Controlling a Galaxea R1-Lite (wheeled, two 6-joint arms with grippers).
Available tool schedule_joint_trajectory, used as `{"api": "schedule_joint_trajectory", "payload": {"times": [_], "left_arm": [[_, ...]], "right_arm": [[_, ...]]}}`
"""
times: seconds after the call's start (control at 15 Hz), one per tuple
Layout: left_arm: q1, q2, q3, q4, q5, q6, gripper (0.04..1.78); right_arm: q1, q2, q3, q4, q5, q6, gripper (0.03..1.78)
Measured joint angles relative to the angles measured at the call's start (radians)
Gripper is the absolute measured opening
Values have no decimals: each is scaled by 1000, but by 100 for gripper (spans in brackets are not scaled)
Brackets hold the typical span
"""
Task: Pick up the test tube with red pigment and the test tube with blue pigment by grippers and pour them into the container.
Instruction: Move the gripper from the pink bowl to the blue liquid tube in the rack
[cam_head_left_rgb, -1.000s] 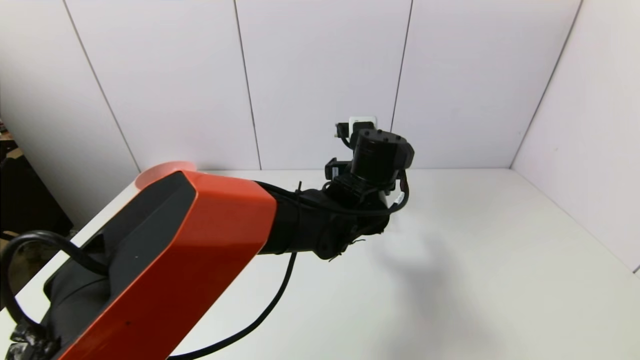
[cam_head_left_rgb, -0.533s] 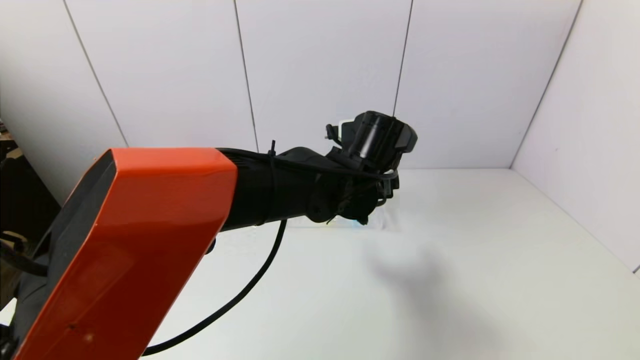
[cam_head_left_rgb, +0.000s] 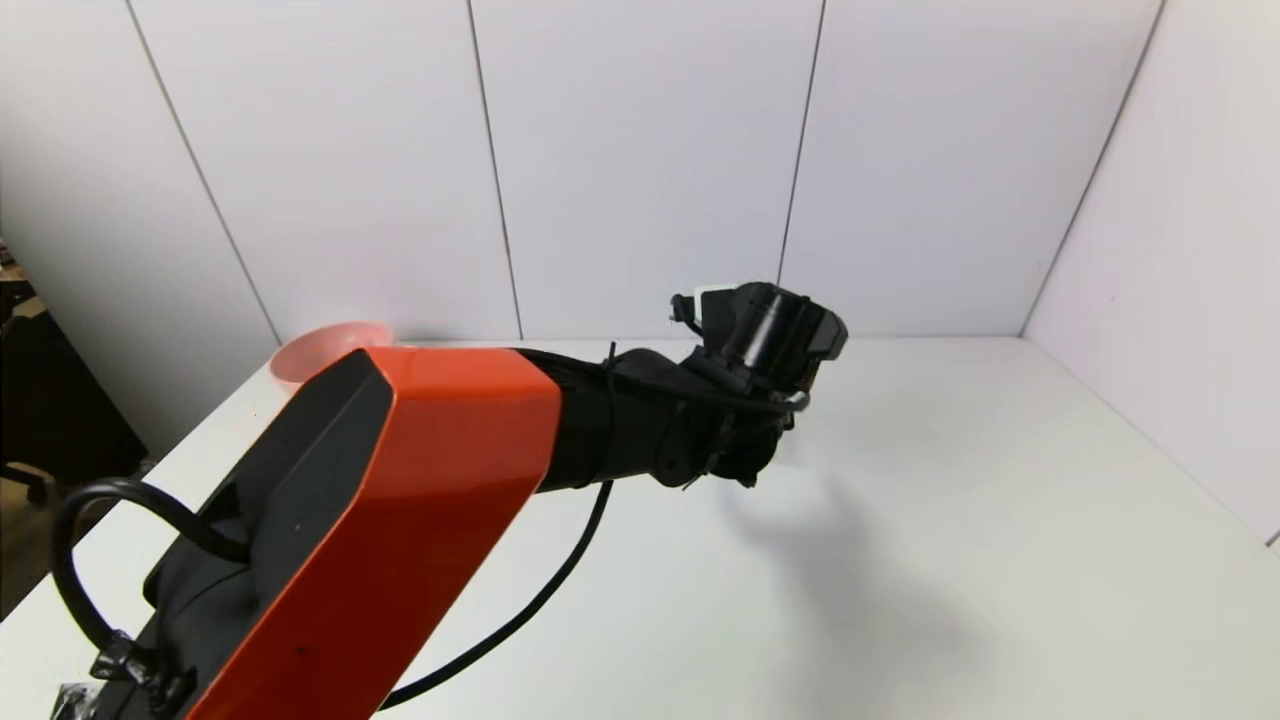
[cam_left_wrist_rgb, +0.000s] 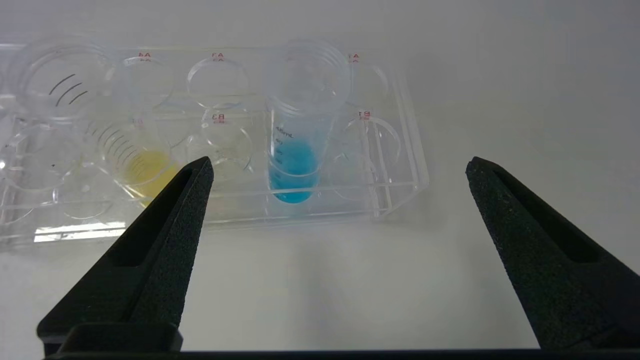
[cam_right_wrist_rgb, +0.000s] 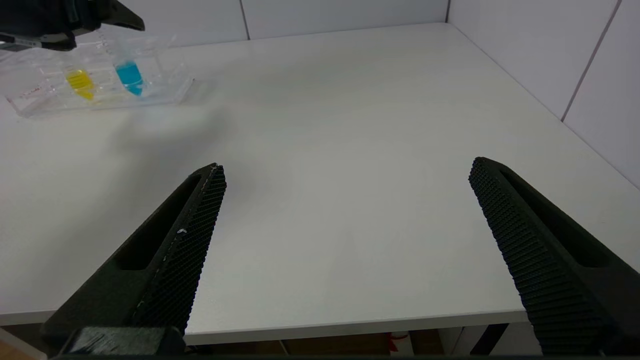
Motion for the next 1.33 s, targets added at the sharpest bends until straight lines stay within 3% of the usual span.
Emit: {"api": "schedule_joint_trajectory", "payload": {"times": [0.53,0.87,1.07,1.33], "left_arm": [[13,120,0,-309,111,209,176],[12,137,0,-319,119,211,169],[13,138,1,-319,123,210,138],[13,138,1,-318,148,210,67]], "right_arm": [[0,0,0,0,0,-1,177],[0,0,0,0,0,-1,177],[0,0,0,0,0,-1,177],[0,0,0,0,0,-1,177]]}}
